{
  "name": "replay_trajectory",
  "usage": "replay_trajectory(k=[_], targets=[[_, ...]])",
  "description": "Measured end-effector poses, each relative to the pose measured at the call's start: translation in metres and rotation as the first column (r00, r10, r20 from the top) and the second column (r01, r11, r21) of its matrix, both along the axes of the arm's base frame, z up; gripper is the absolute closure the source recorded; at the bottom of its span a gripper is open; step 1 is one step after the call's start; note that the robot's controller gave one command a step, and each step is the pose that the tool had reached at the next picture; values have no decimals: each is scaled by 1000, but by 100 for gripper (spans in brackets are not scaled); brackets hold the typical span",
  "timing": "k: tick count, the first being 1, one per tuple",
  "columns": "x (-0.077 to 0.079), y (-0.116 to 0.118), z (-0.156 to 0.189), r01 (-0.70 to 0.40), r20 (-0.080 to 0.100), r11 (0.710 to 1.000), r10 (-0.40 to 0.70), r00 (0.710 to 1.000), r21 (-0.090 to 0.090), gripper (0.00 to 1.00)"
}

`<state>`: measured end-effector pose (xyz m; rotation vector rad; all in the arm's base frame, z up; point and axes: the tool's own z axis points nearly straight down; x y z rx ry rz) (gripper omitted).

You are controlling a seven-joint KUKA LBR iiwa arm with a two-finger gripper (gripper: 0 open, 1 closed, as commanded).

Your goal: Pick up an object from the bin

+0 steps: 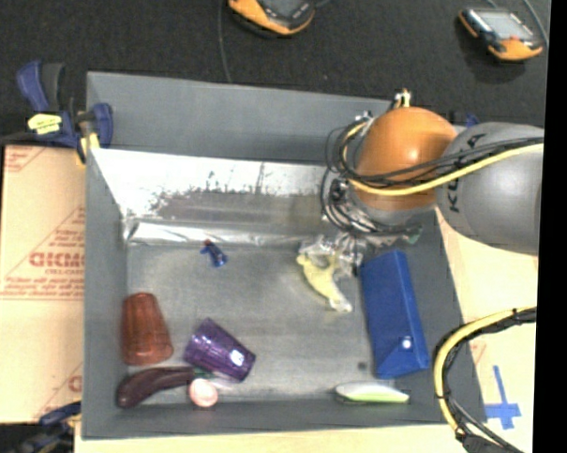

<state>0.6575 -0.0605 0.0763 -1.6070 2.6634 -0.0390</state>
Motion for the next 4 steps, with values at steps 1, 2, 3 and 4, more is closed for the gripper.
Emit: replay_trajectory(k=[1,2,3,4], targets=[[0,0,0,2,0,1000,-2,1000,0,100],[1,0,10,7,7,1000,-7,1000,3,100],[3,-1,114,10,13,1000,-10,1000,1,100],[-1,-1,57,11,-3,1000,-11,1000,7,100]])
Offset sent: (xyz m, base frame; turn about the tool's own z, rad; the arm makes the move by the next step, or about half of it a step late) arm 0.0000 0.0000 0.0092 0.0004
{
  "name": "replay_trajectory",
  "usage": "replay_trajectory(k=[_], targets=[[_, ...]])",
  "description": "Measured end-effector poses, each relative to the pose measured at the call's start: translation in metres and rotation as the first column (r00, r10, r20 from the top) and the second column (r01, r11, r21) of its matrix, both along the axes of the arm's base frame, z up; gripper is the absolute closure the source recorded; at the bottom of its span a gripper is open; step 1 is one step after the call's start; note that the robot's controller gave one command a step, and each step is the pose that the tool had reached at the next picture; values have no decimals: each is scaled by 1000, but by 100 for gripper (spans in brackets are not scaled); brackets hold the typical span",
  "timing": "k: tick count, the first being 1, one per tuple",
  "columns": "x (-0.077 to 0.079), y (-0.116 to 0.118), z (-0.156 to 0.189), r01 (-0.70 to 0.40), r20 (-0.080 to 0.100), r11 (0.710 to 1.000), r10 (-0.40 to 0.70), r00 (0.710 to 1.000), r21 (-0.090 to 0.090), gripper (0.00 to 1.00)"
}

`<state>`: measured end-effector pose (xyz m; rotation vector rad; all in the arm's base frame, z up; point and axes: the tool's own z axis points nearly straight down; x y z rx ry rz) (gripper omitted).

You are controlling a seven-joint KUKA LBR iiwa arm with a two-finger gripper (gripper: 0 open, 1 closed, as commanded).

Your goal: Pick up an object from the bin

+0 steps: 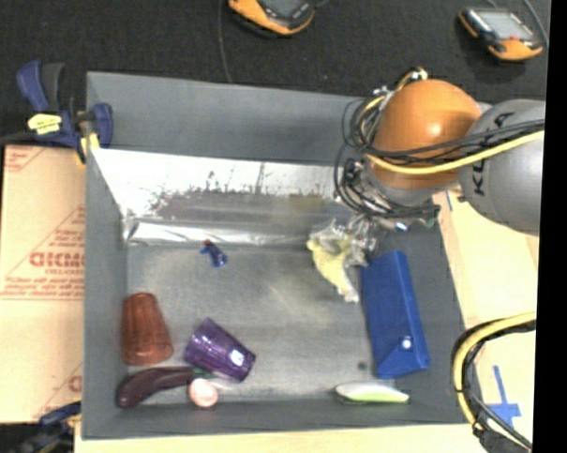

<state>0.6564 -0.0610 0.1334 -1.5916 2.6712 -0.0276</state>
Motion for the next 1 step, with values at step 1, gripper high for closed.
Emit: replay_trajectory(k=[1], targets=[[0,0,38,4,-1,1000,-4,1000,-2,100]])
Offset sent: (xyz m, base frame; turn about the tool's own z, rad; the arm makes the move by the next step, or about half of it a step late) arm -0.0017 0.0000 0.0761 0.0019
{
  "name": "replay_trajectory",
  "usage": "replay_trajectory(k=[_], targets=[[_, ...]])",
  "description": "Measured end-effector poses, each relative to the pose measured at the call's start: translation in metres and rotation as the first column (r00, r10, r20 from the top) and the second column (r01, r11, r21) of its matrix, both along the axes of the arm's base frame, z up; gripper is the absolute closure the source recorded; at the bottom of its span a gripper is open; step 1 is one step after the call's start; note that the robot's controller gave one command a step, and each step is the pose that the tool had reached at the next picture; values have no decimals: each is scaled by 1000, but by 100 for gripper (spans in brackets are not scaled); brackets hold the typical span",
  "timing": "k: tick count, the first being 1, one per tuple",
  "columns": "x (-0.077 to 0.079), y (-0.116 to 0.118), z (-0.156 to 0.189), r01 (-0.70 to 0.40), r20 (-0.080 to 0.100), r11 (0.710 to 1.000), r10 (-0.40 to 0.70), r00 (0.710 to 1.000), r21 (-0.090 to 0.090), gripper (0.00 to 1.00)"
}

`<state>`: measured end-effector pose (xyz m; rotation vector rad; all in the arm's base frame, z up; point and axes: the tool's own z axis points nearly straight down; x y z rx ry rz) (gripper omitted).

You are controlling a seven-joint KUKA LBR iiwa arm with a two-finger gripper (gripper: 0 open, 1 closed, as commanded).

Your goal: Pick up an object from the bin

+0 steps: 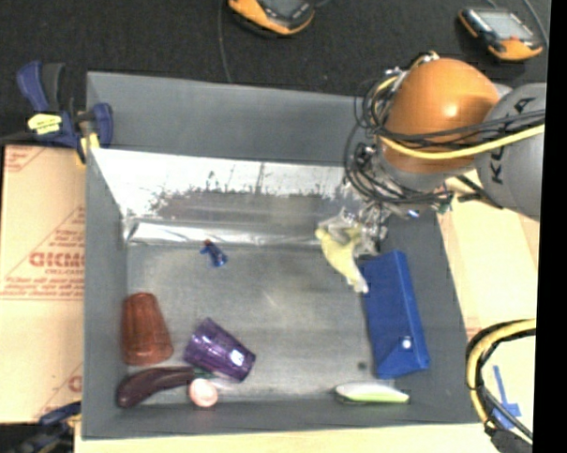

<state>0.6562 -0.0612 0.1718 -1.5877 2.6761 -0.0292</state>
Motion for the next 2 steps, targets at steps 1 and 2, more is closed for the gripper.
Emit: replay_trajectory(k=[1,2], targets=[[-1,0,39,6,-3,1000,-6,1000,4,100],[-1,0,54,9,-3,1000,-8,1000,3,100]])
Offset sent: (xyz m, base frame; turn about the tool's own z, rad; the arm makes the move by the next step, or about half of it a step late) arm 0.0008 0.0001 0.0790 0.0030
